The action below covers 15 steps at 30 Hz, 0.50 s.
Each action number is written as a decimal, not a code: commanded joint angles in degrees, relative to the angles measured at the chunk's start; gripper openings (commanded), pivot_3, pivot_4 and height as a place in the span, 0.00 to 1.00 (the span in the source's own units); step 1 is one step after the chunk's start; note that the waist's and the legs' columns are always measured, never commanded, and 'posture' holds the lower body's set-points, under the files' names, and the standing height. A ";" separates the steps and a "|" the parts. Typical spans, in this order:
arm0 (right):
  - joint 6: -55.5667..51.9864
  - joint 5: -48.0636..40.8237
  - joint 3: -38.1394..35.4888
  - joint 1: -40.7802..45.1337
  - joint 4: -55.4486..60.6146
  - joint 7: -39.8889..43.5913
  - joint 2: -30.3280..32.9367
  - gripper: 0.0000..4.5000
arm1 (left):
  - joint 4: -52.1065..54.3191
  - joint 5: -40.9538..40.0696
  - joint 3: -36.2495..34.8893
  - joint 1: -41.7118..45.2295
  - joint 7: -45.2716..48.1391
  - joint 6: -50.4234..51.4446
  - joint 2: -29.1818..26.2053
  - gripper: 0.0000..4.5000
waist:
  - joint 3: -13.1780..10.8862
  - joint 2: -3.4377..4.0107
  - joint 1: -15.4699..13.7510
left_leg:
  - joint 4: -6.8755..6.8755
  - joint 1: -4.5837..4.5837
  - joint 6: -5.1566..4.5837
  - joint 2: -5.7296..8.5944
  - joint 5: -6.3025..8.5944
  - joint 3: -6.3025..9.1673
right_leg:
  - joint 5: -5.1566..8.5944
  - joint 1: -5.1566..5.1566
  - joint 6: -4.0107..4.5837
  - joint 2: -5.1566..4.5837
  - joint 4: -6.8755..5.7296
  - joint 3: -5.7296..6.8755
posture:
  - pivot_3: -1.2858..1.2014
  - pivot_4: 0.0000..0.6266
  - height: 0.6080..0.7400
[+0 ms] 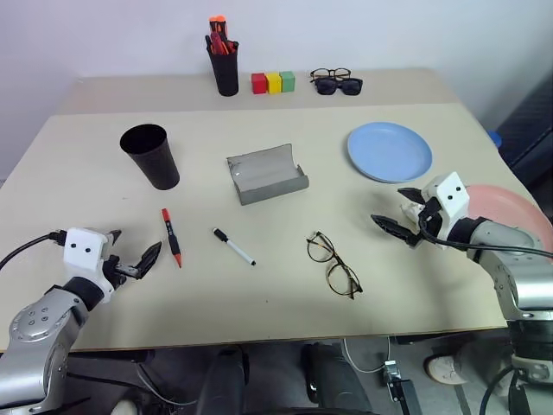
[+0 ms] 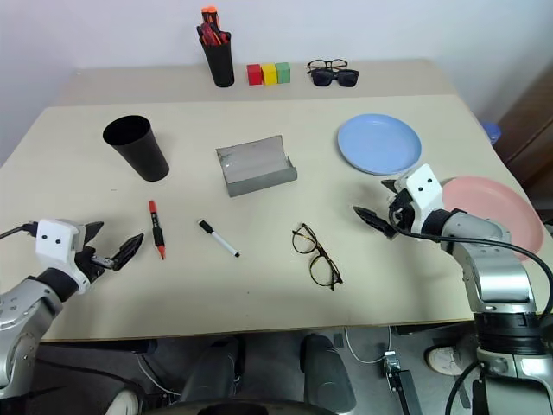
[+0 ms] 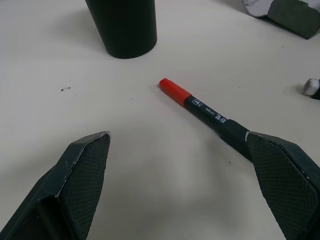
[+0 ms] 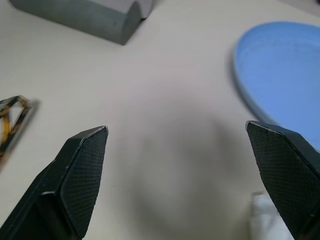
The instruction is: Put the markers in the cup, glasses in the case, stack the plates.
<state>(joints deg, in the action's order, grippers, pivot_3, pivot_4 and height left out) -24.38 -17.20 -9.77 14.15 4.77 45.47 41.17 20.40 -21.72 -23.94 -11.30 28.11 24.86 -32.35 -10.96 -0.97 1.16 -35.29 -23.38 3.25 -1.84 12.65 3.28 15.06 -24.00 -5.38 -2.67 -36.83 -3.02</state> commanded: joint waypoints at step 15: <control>2.52 1.31 9.10 5.77 4.65 -3.68 -9.11 1.00 | 7.56 -0.05 1.93 9.22 -13.38 14.33 2.79 0.99 | 0.01 -0.02 -0.04 | -0.02 0.01 0.01 0.00 -0.01 0.03 | -0.12 0.01 -0.21 0.01 -0.07 0.01 | 0.52 0.24 1.00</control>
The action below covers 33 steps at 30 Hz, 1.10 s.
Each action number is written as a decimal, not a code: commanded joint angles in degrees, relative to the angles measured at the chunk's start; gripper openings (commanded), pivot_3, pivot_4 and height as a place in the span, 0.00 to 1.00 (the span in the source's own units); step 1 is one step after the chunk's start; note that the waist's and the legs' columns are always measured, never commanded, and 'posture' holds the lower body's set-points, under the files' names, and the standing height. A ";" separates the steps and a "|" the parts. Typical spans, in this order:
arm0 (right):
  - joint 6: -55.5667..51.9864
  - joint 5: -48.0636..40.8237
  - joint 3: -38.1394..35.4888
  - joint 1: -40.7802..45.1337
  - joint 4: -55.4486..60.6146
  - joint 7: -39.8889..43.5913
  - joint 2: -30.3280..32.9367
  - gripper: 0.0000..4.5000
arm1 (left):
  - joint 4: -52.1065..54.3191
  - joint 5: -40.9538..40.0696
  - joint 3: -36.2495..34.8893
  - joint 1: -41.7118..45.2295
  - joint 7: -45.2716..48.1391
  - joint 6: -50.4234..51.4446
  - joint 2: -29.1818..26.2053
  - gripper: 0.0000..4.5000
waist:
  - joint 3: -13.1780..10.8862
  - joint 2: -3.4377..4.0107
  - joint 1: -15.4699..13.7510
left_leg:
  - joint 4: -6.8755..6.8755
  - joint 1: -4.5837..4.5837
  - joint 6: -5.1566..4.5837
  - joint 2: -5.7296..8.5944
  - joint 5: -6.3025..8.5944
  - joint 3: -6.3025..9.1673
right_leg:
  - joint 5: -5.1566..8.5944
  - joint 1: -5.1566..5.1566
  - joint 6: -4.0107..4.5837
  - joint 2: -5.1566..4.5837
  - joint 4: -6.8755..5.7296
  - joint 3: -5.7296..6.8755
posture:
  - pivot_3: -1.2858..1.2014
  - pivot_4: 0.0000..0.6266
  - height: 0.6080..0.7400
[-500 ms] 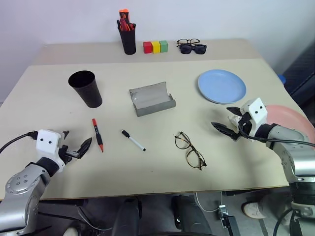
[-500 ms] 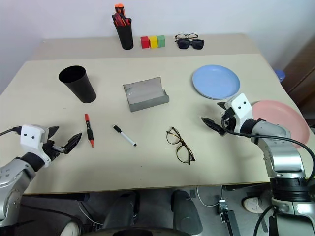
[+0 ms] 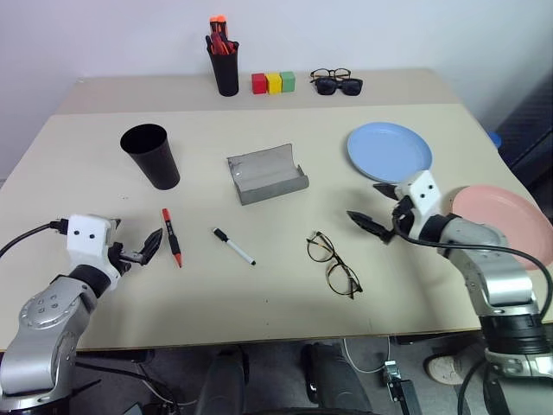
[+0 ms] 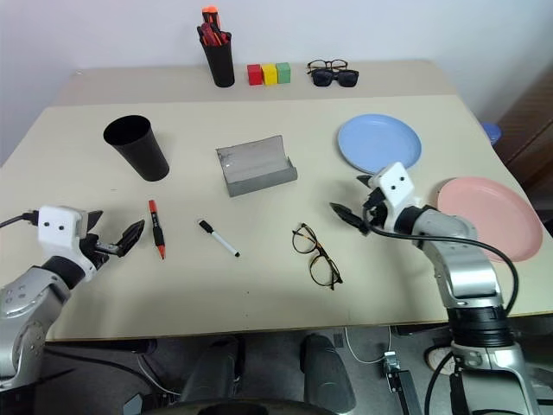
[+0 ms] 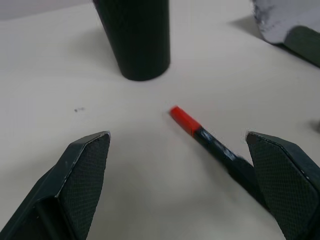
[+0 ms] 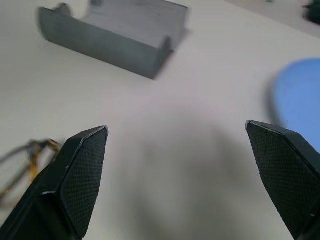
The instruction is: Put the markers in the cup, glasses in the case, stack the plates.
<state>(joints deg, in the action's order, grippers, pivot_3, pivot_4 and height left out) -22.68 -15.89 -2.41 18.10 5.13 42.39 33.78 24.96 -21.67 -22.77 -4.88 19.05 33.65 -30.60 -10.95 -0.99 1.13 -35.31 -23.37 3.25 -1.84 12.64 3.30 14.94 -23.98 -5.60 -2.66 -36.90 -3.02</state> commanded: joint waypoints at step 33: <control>-2.10 0.33 14.94 5.95 10.82 -4.00 -15.35 1.00 | -3.61 18.06 -8.26 29.87 -28.82 6.10 8.89 0.01 | -0.03 -0.26 -0.13 | 0.06 0.02 0.34 0.02 -0.19 0.14 | -0.11 -0.07 -0.11 0.01 -0.23 0.07 | 0.52 0.24 1.00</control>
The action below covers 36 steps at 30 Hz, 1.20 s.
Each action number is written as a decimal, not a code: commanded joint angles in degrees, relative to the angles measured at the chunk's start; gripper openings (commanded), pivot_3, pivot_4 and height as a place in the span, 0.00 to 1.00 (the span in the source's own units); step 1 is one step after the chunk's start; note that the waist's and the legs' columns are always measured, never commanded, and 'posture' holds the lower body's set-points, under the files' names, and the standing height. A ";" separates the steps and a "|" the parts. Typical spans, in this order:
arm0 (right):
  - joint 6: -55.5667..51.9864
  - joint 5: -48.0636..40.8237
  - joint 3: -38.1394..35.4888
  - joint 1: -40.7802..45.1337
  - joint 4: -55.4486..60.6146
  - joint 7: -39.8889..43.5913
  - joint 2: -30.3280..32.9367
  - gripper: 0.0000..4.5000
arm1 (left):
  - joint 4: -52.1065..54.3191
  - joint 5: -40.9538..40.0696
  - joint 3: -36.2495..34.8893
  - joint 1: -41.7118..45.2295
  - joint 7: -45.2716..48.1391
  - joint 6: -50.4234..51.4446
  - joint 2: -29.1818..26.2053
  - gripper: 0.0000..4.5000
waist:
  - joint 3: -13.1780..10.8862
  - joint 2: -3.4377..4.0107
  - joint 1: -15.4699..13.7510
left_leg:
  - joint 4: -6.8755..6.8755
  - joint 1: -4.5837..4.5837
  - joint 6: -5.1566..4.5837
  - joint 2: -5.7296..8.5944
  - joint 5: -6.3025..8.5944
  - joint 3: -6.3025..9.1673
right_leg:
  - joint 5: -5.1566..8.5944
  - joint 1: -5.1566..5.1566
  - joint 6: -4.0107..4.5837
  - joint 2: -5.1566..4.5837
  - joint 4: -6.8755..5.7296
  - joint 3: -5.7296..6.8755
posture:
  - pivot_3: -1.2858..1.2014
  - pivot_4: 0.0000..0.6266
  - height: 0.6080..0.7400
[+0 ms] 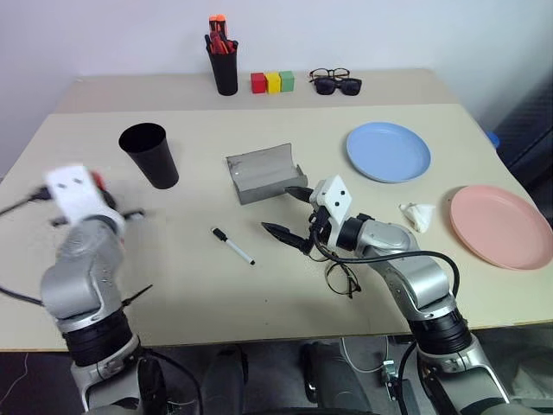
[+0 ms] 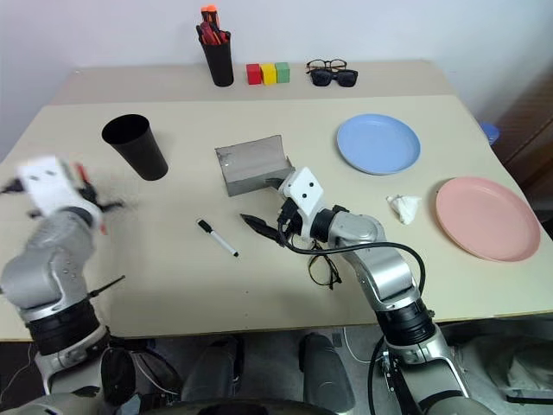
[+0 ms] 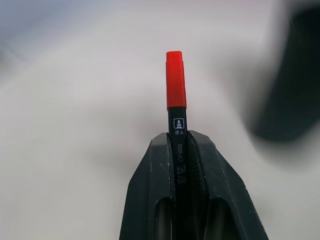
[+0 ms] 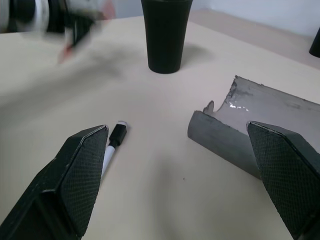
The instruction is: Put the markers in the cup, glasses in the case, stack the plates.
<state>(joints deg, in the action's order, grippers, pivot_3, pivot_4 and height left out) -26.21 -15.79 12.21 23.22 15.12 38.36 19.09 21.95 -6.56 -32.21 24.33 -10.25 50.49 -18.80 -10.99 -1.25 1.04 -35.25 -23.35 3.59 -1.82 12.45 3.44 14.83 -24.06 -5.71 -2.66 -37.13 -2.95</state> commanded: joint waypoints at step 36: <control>4.10 1.68 1.21 4.46 -1.92 -1.52 -4.06 1.00 | -36.16 -4.97 16.53 17.01 15.04 -56.53 -2.37 0.70 | 0.05 -0.20 0.05 | 0.01 -0.13 0.09 0.02 -0.06 0.00 | -0.08 -0.13 -0.11 -0.03 -0.08 0.06 | 0.52 0.24 1.00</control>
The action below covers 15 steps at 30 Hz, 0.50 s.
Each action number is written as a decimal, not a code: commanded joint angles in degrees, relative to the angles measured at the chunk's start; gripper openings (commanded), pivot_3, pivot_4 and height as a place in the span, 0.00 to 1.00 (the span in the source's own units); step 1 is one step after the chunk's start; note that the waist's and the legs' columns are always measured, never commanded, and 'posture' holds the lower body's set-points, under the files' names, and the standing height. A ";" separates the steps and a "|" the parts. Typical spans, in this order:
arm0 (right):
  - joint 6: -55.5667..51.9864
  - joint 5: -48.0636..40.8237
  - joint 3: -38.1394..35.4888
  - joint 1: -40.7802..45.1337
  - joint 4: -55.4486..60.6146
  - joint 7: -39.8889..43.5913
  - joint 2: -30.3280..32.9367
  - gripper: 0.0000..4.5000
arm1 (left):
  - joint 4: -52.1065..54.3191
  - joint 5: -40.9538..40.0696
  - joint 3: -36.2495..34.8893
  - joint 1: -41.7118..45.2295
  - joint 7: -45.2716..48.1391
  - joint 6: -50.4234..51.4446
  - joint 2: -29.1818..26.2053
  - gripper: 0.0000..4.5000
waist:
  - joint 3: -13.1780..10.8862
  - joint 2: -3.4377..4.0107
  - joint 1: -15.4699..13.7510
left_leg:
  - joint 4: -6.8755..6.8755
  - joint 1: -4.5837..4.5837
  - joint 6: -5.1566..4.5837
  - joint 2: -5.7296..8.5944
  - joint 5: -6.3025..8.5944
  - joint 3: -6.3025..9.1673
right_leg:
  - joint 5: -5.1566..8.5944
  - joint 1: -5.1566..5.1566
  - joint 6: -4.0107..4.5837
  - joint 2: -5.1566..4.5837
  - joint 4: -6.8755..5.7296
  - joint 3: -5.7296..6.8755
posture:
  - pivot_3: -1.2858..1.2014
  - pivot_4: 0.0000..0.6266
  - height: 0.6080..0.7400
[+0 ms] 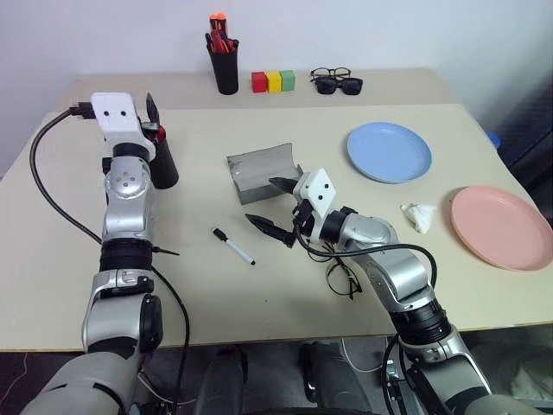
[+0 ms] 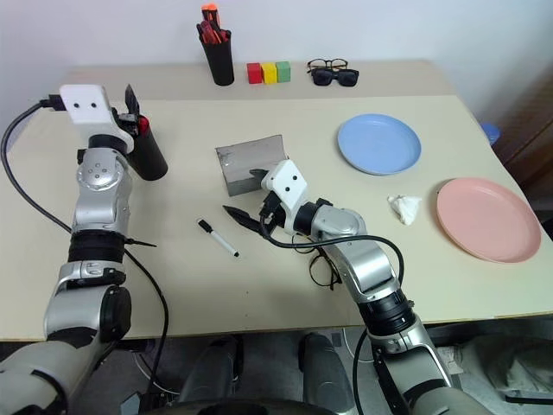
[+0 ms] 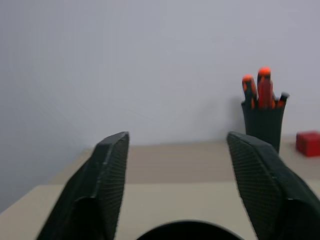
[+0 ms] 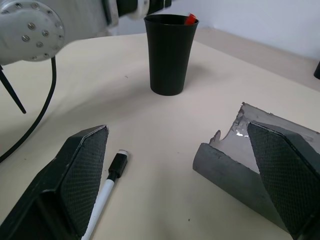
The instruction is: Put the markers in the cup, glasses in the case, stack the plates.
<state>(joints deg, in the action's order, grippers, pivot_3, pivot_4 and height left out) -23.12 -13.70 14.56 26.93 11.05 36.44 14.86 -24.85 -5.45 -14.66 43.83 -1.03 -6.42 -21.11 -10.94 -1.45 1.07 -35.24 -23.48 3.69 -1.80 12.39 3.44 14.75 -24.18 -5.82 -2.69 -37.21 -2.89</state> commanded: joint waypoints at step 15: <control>1.68 -0.08 -3.57 1.18 -0.27 2.29 4.22 1.00 | 43.43 -16.64 16.02 -31.38 49.89 26.32 -26.61 1.00 | -0.06 0.10 1.33 | 0.02 0.07 0.00 -0.04 0.00 -0.03 | 0.04 0.03 0.09 0.03 -0.01 -0.05 | 0.52 0.24 1.00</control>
<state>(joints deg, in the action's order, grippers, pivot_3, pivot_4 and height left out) -22.79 -13.65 11.79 27.08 10.13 38.43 19.11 17.33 -23.06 -0.05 11.27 45.91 20.54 -46.49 -11.00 -1.35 2.41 -35.23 -23.41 3.69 -1.83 12.39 3.40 14.78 -24.15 -5.75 -2.65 -37.21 -2.94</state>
